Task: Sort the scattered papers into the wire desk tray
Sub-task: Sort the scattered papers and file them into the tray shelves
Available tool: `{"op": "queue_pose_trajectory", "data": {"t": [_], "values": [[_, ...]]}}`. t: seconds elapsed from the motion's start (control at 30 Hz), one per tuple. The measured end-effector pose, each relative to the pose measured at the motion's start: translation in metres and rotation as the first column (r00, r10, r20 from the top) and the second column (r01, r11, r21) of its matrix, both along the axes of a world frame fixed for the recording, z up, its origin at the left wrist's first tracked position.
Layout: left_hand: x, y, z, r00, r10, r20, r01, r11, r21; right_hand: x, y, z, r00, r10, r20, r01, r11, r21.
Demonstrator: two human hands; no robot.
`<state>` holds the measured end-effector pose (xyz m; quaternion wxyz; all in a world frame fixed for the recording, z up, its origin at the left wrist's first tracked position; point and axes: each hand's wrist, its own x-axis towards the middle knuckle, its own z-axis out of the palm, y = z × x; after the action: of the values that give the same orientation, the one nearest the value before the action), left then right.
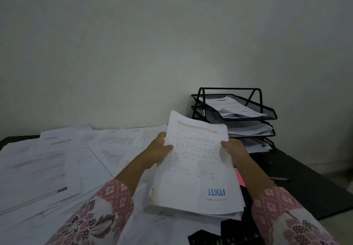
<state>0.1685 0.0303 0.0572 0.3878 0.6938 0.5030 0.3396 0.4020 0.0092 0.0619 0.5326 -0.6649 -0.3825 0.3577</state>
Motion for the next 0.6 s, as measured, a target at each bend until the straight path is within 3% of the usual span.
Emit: {"op": "queue_pose_trajectory", "data": {"t": [0.27, 0.47, 0.6], "values": [[0.035, 0.003, -0.002, 0.996, -0.064, 0.059, 0.072, 0.986, -0.149, 0.052, 0.003, 0.012, 0.985, -0.17, -0.026, 0.169, 0.985, -0.048], [0.045, -0.001, -0.001, 0.959, -0.222, 0.179, 0.27, 0.907, -0.324, 0.083, 0.008, 0.013, 0.961, -0.261, -0.087, 0.259, 0.965, -0.036], [0.06, 0.003, -0.001, 0.975, -0.183, 0.125, 0.211, 0.939, -0.273, 0.095, 0.002, 0.013, 0.966, -0.218, -0.143, 0.213, 0.976, -0.045]]}}
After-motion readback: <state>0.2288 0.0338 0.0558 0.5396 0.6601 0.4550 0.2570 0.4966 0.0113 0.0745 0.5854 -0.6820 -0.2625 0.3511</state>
